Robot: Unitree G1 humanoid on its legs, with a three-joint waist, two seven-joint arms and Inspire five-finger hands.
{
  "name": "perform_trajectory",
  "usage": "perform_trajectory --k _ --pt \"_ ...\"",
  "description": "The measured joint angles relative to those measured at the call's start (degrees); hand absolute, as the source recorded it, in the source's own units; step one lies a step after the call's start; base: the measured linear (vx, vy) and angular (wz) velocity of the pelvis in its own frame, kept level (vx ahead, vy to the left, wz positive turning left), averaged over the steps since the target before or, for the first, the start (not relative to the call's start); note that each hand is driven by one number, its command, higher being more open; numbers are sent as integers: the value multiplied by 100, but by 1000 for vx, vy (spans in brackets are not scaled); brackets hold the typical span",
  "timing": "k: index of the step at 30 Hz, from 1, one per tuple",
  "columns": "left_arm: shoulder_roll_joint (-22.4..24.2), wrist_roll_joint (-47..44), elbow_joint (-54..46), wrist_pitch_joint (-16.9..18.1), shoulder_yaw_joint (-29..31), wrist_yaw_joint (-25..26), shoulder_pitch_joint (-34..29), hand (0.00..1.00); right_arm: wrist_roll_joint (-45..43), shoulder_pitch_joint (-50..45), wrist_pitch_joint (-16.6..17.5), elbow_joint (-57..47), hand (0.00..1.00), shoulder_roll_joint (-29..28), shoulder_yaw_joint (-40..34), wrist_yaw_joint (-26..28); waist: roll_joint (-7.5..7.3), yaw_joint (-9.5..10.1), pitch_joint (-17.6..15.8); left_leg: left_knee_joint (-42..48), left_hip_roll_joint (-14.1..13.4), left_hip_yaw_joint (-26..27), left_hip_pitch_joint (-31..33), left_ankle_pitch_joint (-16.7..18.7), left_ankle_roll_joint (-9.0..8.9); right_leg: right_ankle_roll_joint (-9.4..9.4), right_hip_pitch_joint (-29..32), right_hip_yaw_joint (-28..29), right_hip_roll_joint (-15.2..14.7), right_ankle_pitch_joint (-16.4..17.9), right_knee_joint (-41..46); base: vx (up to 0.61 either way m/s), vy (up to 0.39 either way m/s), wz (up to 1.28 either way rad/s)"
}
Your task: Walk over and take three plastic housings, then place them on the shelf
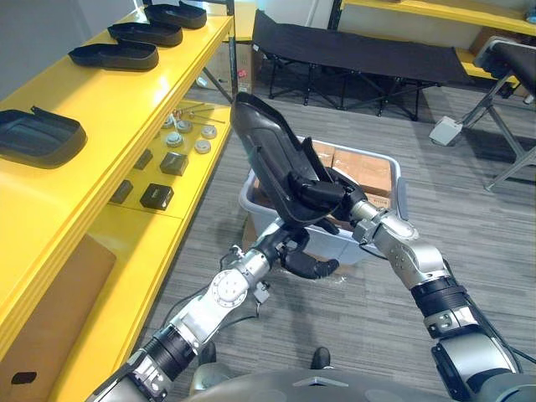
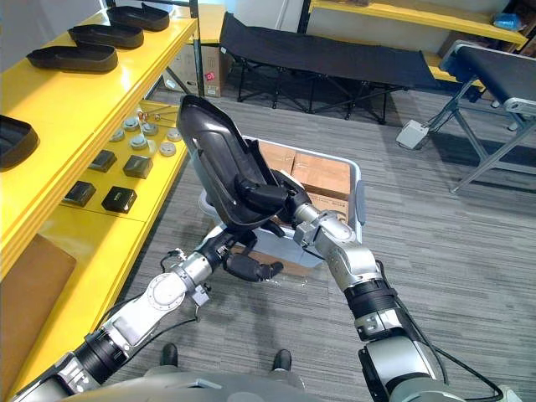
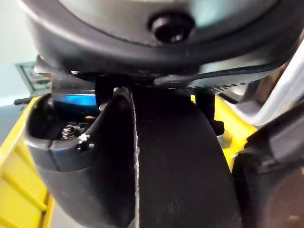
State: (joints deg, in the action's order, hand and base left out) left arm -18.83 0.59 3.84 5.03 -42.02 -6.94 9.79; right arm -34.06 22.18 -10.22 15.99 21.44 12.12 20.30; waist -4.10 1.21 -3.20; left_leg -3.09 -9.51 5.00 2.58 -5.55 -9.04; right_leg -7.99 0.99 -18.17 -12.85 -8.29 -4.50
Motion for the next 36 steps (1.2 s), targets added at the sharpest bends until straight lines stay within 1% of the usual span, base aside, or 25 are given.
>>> perform_trajectory --k 1,2,3,5,7,9,10,12,14,15,16,19,22,25,29,31,33,34,36 --pt "53 -3 -80 -9 -237 -131 26 100 52 -26 88 0 0 -106 45 -64 -4 -2 -2 -7 1 1 0 1 0 0 5 1 0 0 0 0 0 0" --pt "131 10 -156 -50 -339 -216 26 100 153 -77 137 -6 0 -194 41 -98 -4 -2 -2 -7 2 1 0 4 3 0 4 2 0 0 0 0 0 0" --pt "179 -45 -152 -155 -355 -325 17 100 342 -137 287 -14 0 -215 37 -165 -4 -1 -2 -6 4 2 -1 4 4 -1 3 5 0 1 1 0 0 0" --pt "187 -49 -153 -179 -259 -471 -6 100 468 -256 485 -14 0 -221 -5 -369 -3 9 -2 -7 4 -2 -2 4 4 -4 -2 7 2 4 1 0 0 0" --pt "230 -54 -158 -179 -29 -582 -158 100 644 -429 735 -15 0 -339 -204 -665 -3 6 -2 -15 5 0 -12 5 3 -8 -4 18 2 8 1 0 0 0" --pt "260 -54 -172 -188 293 -638 -364 100 1080 -613 989 -17 0 -393 -487 -1124 0 2 -2 -23 5 10 -27 9 1 -10 -3 34 2 11 1 -11 -3 -2" --pt "260 -55 -180 -210 375 -646 -418 100 1215 -644 1031 -17 0 -389 -579 -1246 0 3 -3 -26 5 16 -35 11 2 -10 -5 38 2 12 1 -23 -7 -6" --pt "260 -65 -215 -292 713 -712 -738 100 1653 -805 1232 -97 0 -384 -949 -1697 9 7 -3 -51 5 56 -85 48 -1 -12 -10 82 2 15 1 -6 -2 -9" --pt "262 -137 -229 -310 1028 -746 -1076 100 1928 -908 1347 -254 0 -375 -1225 -1987 27 -9 -4 -68 7 96 -104 50 -3 -4 6 93 0 27 1 0 0 -8" --pt "269 -273 -238 -369 1219 -740 -1281 100 2154 -1049 1475 -441 0 -354 -1423 -2168 37 -9 -5 -81 7 96 -105 48 -1 -2 9 88 1 54 1 0 0 -3" --pt "280 -298 -258 -404 1336 -727 -1393 100 2272 -1116 1536 -543 0 -342 -1523 -2248 45 -10 -3 -85 7 96 -105 43 1 -4 9 83 1 58 1 0 0 0" --pt "379 -306 -471 -437 1995 -582 -1945 100 2615 -1309 1897 -842 0 -306 -1836 -2490 62 -25 1 -85 7 98 -108 37 -9 -9 6 75 1 58 1 0 0 0" --pt "601 -332 -479 -435 2658 -305 -2152 100 3025 -1462 2201 -1171 0 -307 -1926 -2698 78 25 2 -86 8 56 -98 41 -9 -16 -24 23 1 70 2 0 0 6" --pt "686 -321 -451 -434 2969 -140 -2179 100 3279 -1551 2344 -1421 0 -316 -1866 -2761 101 51 -9 -86 10 -39 -91 41 -8 -23 -97 -71 0 104 1 0 -3 18" --pt "854 -311 -246 -428 3344 243 -2284 100 3376 -1696 2402 -1835 0 -318 -1705 -2843 157 182 -6 -108 14 -179 -92 43 0 -38 -207 -252 0 161 1 4 -10 18" --pt "935 -667 -147 -428 3576 334 -2410 100 3390 -1704 2406 -1919 0 -329 -1575 -2844 178 200 -3 -113 14 -224 -87 37 -9 -42 -225 -289 0 173 2 13 -8 12" --pt "997 -1462 -142 -428 3886 310 -2484 100 3521 -1809 2414 -1925 0 -413 -1470 -2846 186 251 -3 -115 24 -313 -78 34 -12 -46 -292 -380 -1 197 2 13 -10 20" --pt "1018 -1722 -143 -427 3963 285 -2483 100 3613 -1861 2414 -1924 0 -440 -1447 -2846 187 272 -2 -116 31 -329 -80 34 -12 -51 -316 -405 -4 208 2 10 -6 22" --pt "1121 -2586 -192 -425 4156 165 -2482 100 3883 -1976 2414 -1896 0 -481 -1258 -2840 192 333 -2 -119 42 -388 -81 34 -11 -54 -360 -477 -12 230 2 3 -3 17"
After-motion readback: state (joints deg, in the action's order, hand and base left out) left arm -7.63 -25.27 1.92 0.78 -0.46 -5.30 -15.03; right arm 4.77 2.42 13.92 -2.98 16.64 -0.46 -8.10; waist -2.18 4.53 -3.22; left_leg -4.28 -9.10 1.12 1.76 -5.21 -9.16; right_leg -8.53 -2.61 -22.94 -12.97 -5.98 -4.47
